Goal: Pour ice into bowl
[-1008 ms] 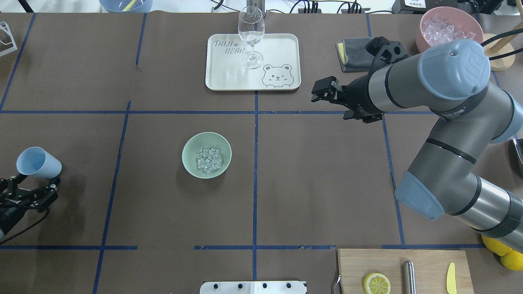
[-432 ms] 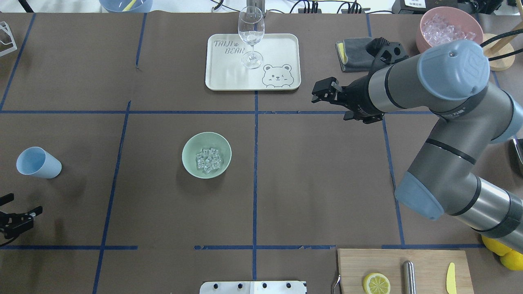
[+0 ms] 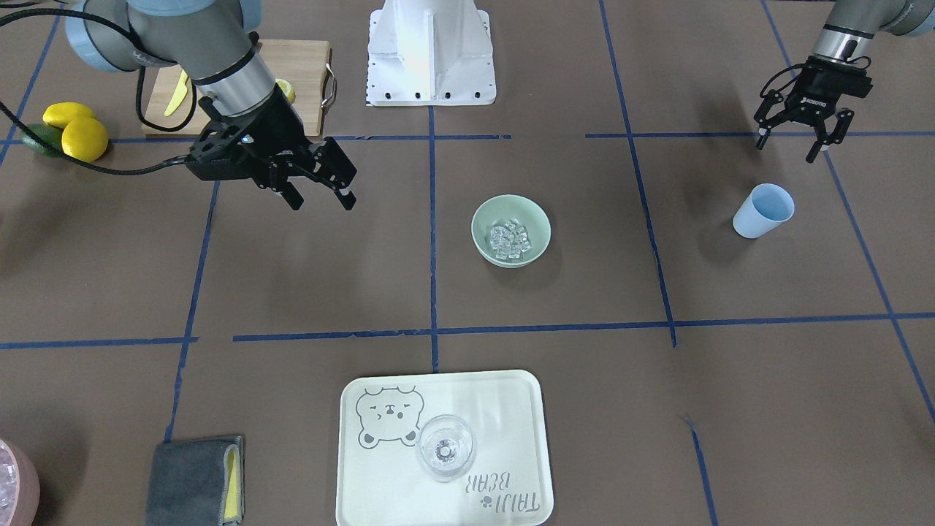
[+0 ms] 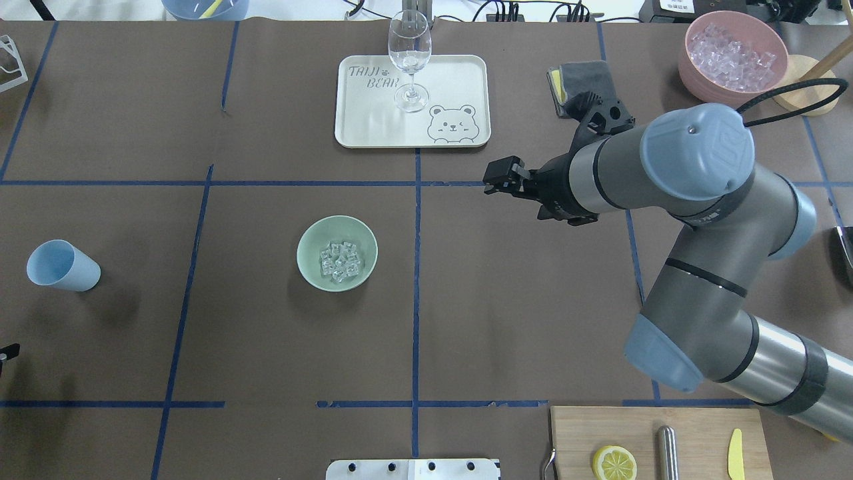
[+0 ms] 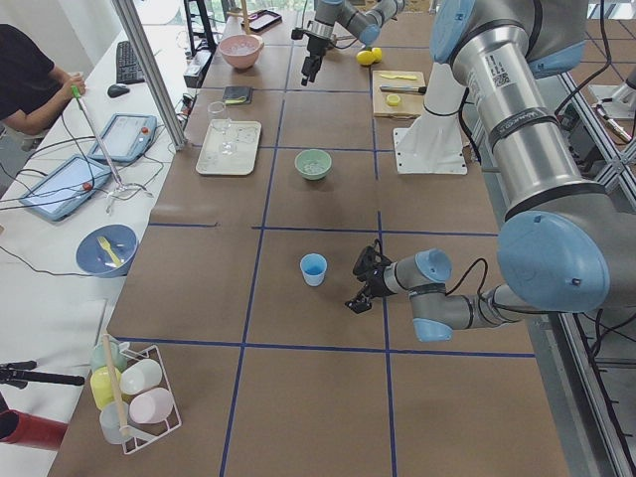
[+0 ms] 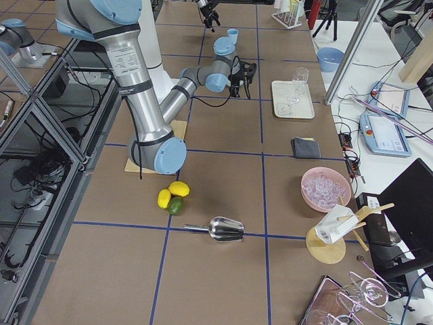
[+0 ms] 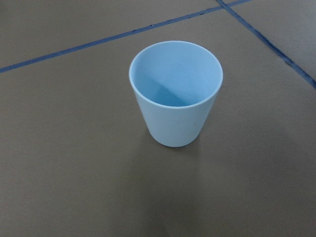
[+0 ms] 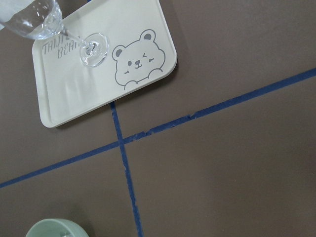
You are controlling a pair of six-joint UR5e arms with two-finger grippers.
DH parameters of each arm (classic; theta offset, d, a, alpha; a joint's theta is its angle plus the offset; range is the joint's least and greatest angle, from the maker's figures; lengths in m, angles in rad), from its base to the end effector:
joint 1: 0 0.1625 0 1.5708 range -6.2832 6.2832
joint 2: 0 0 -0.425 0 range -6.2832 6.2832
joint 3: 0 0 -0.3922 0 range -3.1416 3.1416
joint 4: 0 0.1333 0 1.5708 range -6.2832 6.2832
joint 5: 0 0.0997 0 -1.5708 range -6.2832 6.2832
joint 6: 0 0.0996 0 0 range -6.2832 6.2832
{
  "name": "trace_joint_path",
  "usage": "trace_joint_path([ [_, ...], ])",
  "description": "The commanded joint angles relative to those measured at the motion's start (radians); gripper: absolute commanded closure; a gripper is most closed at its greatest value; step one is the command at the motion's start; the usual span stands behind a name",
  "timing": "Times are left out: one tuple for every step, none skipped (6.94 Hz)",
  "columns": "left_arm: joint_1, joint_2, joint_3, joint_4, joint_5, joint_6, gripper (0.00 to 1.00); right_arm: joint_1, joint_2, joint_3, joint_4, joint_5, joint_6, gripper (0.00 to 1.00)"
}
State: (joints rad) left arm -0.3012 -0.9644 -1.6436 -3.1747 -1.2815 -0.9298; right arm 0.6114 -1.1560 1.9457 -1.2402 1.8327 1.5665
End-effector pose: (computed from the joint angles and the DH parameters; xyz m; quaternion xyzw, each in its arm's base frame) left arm 0.1689 -0.2218 0.6695 0.3395 0.3934 0.0715 0.8514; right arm -0.4111 -0.4195 0.2251 0.0542 -0.5355 0.1849 0.8223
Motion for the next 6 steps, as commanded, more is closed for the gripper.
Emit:
trace_joint_path([
  [-0.303,-0.049,0.046,0.013,-0.355,0.12,0.0,-0.125,0.06,-0.042,-0.002,-0.062,-0.002,0.0],
  [-0.548,-0.139,0.047,0.161,-0.471,0.319,0.0,-0.178,0.09,-0.083,-0.004,-0.126,0.003,0.0],
  [-0.688,-0.233,0.042,0.337,-0.546,0.459,0.0,-0.224,0.123,-0.118,-0.033,-0.207,0.006,0.0],
  [-0.755,-0.278,0.042,0.428,-0.587,0.517,0.0,-0.226,0.196,-0.176,-0.072,-0.21,0.018,0.0],
  [-0.847,-0.337,0.042,0.52,-0.678,0.561,0.0,-0.24,0.281,-0.27,-0.1,-0.214,0.024,0.0],
  [-0.969,-0.447,0.042,0.674,-0.791,0.65,0.0,-0.24,0.356,-0.356,-0.099,-0.216,0.026,0.0],
])
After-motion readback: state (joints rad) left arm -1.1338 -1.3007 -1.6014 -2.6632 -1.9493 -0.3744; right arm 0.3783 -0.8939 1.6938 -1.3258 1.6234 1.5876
